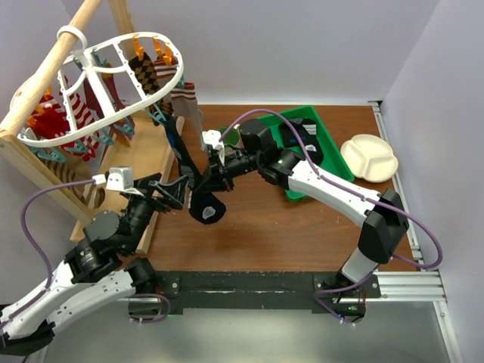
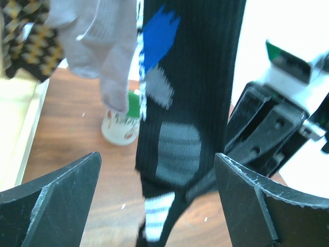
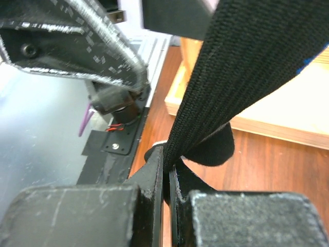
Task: Remove the socks clipped to the hanger
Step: Remove the sock from the hanger.
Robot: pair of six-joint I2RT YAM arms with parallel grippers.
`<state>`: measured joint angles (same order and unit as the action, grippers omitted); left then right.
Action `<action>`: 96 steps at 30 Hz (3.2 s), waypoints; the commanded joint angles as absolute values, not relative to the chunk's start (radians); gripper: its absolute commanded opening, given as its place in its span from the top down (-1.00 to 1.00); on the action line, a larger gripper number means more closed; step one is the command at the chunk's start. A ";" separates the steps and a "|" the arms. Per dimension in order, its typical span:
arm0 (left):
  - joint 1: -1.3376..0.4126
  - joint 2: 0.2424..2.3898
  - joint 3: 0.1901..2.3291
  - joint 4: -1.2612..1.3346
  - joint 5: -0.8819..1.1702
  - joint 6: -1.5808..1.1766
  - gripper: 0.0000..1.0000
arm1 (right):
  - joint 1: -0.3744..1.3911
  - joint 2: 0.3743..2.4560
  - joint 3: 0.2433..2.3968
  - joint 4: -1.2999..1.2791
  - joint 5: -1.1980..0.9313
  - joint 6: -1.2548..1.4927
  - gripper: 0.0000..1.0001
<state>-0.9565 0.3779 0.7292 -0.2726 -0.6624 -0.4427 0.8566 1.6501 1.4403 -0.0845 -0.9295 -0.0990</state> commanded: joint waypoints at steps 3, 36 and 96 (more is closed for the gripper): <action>-0.953 0.437 0.696 0.029 -0.654 -0.339 -0.99 | 0.856 1.637 1.465 -0.097 -1.040 -0.112 1.00; -0.807 0.612 0.690 0.183 -0.479 -0.347 1.00 | 0.854 1.675 1.485 -0.072 -1.000 -0.083 1.00; -0.807 0.442 0.604 -0.049 -0.356 -0.466 1.00 | 0.788 1.982 1.893 0.841 -0.931 1.072 -0.49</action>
<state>-0.8051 0.4324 0.5816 -0.0181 -0.4217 -0.4538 0.7490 1.9640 1.8423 0.8135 -0.9348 1.0363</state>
